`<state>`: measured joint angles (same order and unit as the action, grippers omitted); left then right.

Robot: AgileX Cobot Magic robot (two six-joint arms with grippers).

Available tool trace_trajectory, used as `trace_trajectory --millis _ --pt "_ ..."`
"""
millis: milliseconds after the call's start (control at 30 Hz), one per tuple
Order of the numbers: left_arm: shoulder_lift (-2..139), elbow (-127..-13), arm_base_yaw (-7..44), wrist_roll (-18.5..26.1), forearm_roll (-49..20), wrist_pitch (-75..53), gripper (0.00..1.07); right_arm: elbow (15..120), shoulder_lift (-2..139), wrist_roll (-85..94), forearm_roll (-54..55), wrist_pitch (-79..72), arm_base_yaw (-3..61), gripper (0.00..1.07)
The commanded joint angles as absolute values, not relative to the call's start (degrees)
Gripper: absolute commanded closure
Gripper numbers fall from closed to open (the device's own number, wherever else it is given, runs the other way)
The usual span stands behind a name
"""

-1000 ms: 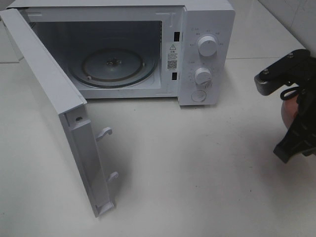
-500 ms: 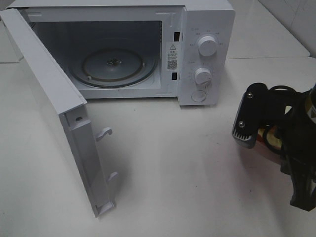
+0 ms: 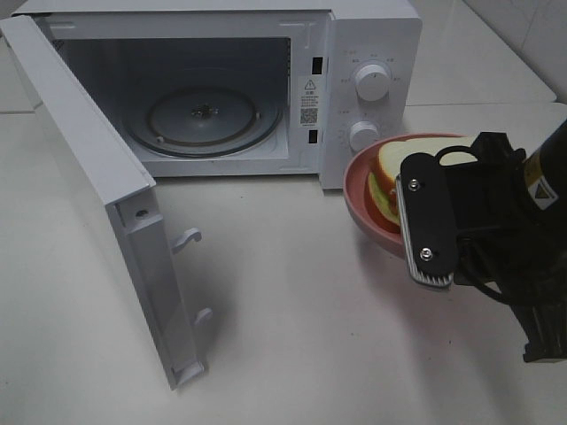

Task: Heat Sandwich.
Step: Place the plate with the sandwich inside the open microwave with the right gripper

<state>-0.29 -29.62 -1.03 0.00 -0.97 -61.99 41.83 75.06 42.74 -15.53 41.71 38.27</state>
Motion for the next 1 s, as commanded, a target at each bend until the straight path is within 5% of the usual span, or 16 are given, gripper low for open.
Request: trace_trajectory --millis 33,567,1000 --pt "-1.3 -29.5 -0.7 0.0 -1.1 -61.2 0.30 41.7 74.3 52.1 -11.7 40.5 38.4 1.07" --pt "-1.3 -29.5 -0.7 0.0 -1.1 -61.2 0.30 41.7 74.3 85.0 5.3 33.9 38.4 1.07" --pt "-1.3 -29.5 -0.7 0.0 -1.1 -61.2 0.30 41.7 74.3 80.4 5.1 32.0 38.4 1.07"
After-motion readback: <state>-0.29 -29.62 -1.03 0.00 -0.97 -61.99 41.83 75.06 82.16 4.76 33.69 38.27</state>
